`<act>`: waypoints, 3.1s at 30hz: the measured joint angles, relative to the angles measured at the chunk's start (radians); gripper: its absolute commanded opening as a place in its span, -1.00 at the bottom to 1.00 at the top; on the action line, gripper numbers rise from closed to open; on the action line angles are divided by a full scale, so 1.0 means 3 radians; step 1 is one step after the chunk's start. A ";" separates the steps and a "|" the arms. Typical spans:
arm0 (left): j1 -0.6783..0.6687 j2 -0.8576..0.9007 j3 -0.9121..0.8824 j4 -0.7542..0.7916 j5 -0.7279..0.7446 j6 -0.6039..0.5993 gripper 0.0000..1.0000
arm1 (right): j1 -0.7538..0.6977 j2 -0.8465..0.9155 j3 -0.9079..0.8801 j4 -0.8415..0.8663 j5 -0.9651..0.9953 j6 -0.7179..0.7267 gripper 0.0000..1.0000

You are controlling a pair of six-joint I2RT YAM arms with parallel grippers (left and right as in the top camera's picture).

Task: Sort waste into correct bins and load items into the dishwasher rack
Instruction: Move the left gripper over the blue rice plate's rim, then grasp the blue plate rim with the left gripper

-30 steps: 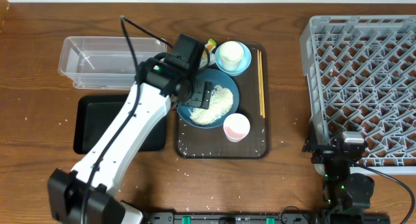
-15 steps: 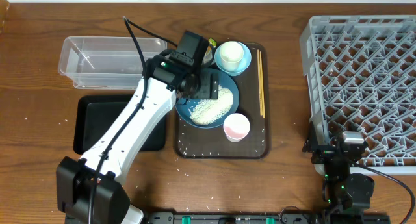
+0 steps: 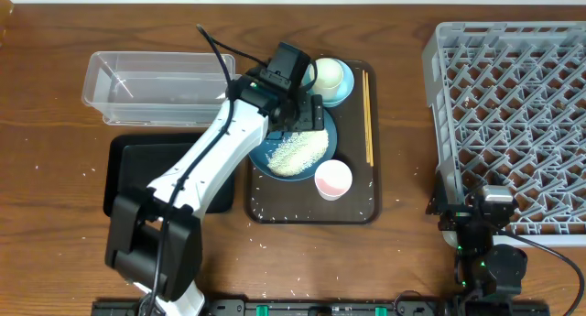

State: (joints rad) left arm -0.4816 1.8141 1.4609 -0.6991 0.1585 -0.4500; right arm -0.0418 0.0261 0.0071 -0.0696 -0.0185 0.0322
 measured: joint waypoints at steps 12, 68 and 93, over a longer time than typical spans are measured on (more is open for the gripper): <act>-0.0256 0.0284 0.0001 0.0318 0.0088 -0.0060 0.79 | 0.0000 0.0000 0.0000 0.0000 0.0001 0.0000 0.98; -0.0757 0.0790 0.0001 0.0562 -0.1115 -0.0158 0.15 | 0.0000 0.0000 0.0000 0.0000 0.0001 -0.0001 0.98; -0.0907 0.0792 0.0001 0.0559 -0.1138 -0.0160 -0.29 | 0.0000 0.0000 0.0000 0.0000 0.0001 -0.0001 0.98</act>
State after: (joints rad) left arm -0.7536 2.0518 1.4612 -0.5312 -0.1829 -0.4980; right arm -0.0418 0.0261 0.0071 -0.0696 -0.0181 0.0319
